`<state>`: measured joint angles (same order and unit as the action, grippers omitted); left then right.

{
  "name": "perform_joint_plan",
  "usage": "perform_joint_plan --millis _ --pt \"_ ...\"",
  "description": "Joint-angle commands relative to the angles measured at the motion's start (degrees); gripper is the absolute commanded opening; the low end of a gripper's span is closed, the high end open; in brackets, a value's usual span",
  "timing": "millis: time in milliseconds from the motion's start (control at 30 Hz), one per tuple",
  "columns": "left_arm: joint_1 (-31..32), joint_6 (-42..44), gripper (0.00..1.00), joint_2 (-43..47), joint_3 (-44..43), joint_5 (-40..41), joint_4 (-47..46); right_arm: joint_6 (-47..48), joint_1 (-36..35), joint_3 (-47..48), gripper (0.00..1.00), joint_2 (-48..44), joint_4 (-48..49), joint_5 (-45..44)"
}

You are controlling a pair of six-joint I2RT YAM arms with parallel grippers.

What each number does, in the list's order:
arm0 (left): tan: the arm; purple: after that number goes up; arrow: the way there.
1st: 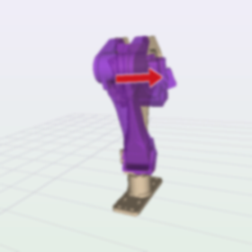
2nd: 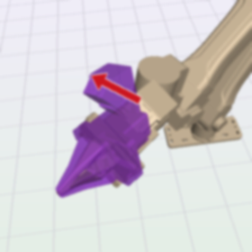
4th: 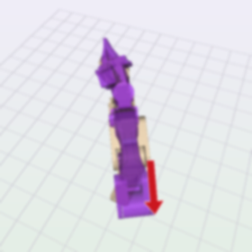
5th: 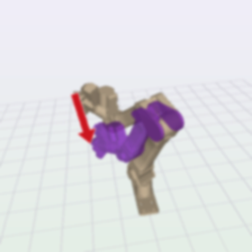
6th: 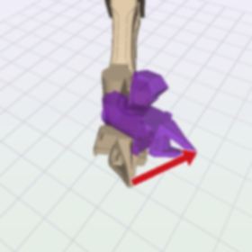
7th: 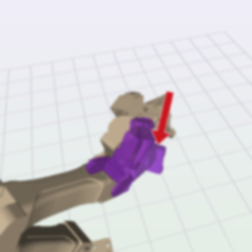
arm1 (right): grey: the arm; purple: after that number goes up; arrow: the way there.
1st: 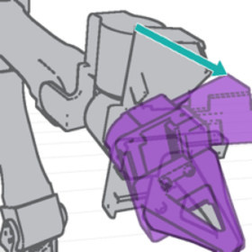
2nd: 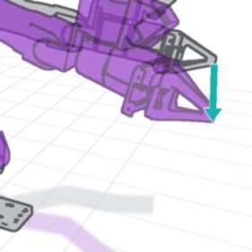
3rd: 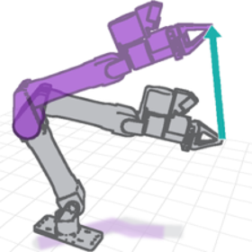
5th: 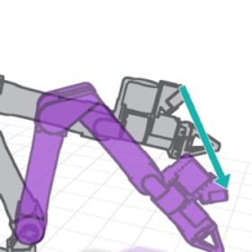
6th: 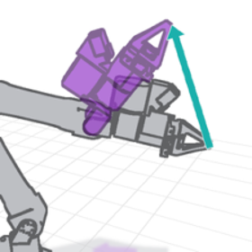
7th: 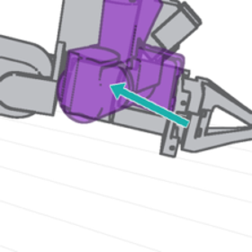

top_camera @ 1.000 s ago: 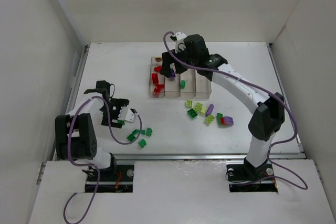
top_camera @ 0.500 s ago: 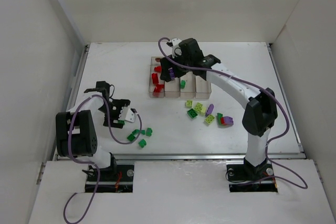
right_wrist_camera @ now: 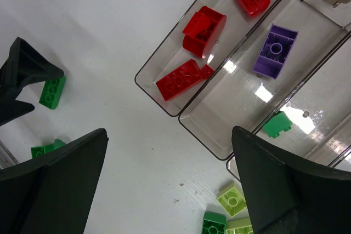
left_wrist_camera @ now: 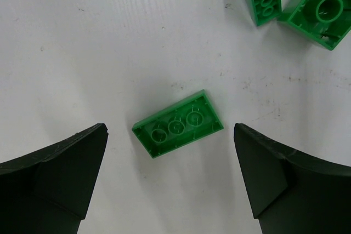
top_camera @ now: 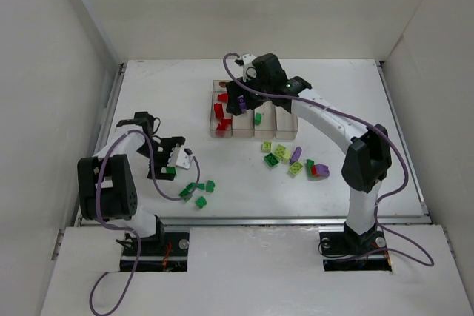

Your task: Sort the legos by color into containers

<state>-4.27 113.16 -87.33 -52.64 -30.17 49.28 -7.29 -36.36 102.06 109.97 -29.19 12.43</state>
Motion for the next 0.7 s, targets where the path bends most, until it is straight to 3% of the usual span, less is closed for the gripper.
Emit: perform_joint_plan --millis 0,67,100,400,667 --pt "0.1 3.8 0.99 1.5 -2.7 -3.4 4.8 0.7 0.0 1.3 1.0 -2.6 0.6 0.9" --pt "1.6 -3.3 0.99 2.0 -2.7 -3.4 3.4 0.7 0.0 0.6 1.0 -2.6 0.6 0.9" --pt "2.2 -11.1 0.99 2.0 -2.7 -2.3 2.4 0.7 0.0 0.0 1.0 -3.2 0.6 0.9" --pt "5.5 -33.2 0.99 4.4 3.7 5.8 -8.0 0.7 -1.1 -2.7 1.0 -4.9 1.2 0.9" --pt "5.5 -40.2 0.99 5.6 7.6 10.0 -15.7 -0.4 -2.1 -3.7 1.0 -5.9 2.3 0.9"
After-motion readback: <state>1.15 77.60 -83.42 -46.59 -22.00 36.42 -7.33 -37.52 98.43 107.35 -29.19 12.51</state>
